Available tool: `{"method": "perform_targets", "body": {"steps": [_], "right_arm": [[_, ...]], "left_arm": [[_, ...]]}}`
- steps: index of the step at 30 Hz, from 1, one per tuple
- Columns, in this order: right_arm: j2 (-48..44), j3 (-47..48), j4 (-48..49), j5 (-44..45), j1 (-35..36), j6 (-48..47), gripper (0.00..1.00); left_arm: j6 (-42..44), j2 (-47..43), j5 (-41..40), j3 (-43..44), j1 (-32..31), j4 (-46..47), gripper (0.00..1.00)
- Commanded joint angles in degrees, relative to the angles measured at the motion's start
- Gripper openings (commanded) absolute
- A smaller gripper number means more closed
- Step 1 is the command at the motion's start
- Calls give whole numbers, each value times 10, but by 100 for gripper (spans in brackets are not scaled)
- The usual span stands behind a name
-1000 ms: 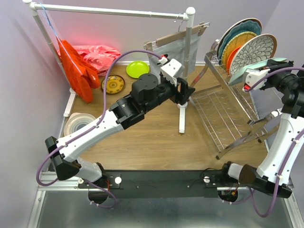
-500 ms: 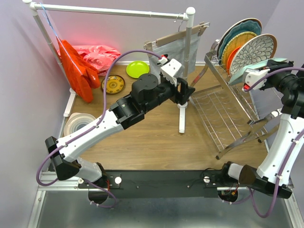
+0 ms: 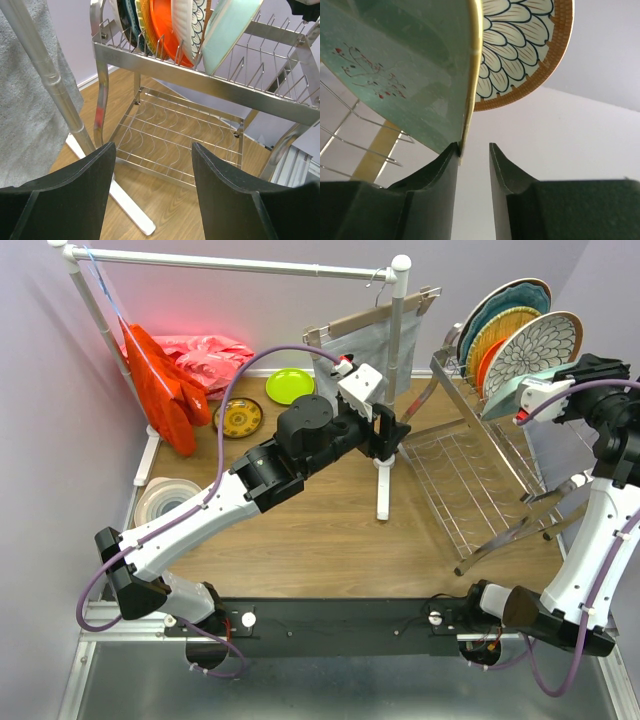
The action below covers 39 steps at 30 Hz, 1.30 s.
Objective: Load the plates into the dish rack
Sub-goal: Insert the plate into the dish rack
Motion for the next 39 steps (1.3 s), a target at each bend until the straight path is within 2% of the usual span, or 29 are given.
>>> {"method": "perform_targets", "body": {"steps": [1,13,29,39], "right_arm": [[-5,-1,58,17,-5,-3,42],[-18,2,64,-1,-5,11,56],[-2,-36,152,10,-5,63,60],[-5,-56,179,-19,-5,87,61]], "left_arm": [[-2,-15,11,2,0,-2,71],[-3,-18,12,1,0,0,71],[-4,-12,15,7,0,4,71],[-6,-1,20,16,0,5,71]]}}
